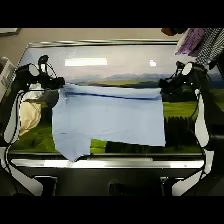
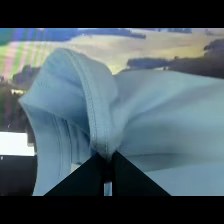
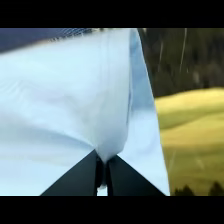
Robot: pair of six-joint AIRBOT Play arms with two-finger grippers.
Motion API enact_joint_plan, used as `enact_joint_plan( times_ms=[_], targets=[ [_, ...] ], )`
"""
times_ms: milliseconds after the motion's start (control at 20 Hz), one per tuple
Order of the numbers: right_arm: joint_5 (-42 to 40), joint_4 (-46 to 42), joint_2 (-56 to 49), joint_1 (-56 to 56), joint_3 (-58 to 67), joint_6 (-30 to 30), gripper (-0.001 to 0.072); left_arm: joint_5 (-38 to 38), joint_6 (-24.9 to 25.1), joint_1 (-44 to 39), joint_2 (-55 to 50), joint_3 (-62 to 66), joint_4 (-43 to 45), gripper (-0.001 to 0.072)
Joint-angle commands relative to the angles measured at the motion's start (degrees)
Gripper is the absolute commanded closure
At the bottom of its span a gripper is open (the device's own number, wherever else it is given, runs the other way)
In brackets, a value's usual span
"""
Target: Fold the clothes and pants, and hang the long-sleeved shirts on hangers.
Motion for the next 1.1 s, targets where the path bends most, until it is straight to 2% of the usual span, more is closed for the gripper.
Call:
enact_joint_plan(
  times_ms=[0,300,700,750,800,850,900,950,1050],
  targets=[
    [9.64,0.17,-0.15,-0.02,-0.07,-0.48,0.0672,-11.37,1.46,0.83,0.39,0.02,0.13,0.0689],
    [12.04,-1.81,-1.44,-0.02,-0.13,-0.63,0.0672,-21.7,3.19,0.66,-2.05,-0.02,2.54,0.0689],
    [14.29,-1.62,-4.0,0.02,-0.2,-0.61,0.067,-21.68,3.19,0.59,-3.89,-0.24,2.51,0.0687],
    [15.06,-1.64,-4.44,0.02,-0.2,-0.61,0.0646,-21.64,3.17,0.57,-3.93,-0.24,2.51,0.0681],
    [16.17,-1.92,-4.83,0.02,-0.2,-0.63,0.0535,-21.49,2.64,0.52,-3.91,-0.22,2.54,0.0602],
    [17.53,-2.8,-5.05,0.02,-0.2,-1.07,0.0387,-21.55,0.7,0.57,-3.85,-0.2,2.75,0.0482],
    [18.93,-3.69,-4.92,0.02,-0.2,-2.43,0.0333,-21.99,-0.24,0.81,-3.63,-0.11,3.21,0.0293],
    [20.37,-5.4,-4.39,-0.09,-0.2,-4.17,0.0332,-23.12,-0.24,1.25,-3.06,-0.13,3.61,0.0166],
    [21.44,-8.79,-1.92,-0.72,-0.2,-8.94,0.0329,-25.86,-1.64,3.37,-0.94,-0.35,3.02,0.0163]
  ],
)
